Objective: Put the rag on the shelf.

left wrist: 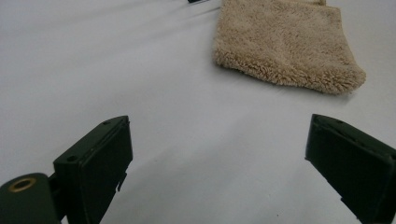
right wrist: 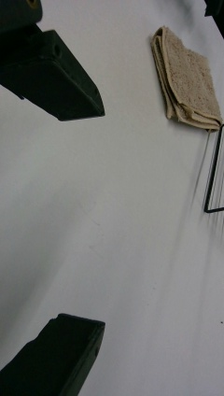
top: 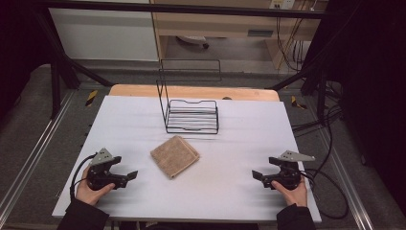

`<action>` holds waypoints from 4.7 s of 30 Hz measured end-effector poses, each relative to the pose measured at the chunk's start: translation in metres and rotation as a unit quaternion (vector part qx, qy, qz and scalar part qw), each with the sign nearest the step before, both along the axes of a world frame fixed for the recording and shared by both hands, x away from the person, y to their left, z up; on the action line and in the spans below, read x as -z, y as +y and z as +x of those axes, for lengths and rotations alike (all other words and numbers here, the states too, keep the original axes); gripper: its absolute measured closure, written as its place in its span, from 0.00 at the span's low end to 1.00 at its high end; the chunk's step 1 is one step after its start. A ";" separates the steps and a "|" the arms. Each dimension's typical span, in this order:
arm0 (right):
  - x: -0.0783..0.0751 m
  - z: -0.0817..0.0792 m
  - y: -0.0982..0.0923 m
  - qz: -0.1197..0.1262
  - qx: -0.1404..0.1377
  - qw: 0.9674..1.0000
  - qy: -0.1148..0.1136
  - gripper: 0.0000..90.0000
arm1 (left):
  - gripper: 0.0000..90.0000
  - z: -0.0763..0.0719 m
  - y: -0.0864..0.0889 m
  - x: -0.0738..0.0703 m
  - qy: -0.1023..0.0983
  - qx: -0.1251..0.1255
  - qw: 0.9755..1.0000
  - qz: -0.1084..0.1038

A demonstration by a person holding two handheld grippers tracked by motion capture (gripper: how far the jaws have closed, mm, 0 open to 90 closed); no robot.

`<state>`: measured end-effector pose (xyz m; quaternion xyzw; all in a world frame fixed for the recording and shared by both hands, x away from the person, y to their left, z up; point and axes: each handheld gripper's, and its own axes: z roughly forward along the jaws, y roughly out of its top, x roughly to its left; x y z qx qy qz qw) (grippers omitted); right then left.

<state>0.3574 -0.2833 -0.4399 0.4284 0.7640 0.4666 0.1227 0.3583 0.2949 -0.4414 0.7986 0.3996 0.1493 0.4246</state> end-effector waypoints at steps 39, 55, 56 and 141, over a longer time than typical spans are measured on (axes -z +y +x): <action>0.001 -0.001 0.005 -0.013 0.006 1.000 0.003 0.02 | 0.25 -0.008 -0.086 -0.017 0.004 0.030 0.999 0.031; 0.003 -0.001 0.006 -0.019 0.002 1.000 0.005 0.02 | 0.59 -0.002 -0.141 -0.008 0.036 0.044 0.997 0.056; 0.003 -0.001 0.006 -0.019 0.002 1.000 0.006 0.02 | 0.61 -0.001 -0.143 -0.007 0.037 0.042 0.997 0.058; -0.008 0.037 0.213 -0.043 -0.100 0.994 0.024 0.25 | 0.13 0.006 -0.038 -0.014 0.022 0.004 1.000 0.001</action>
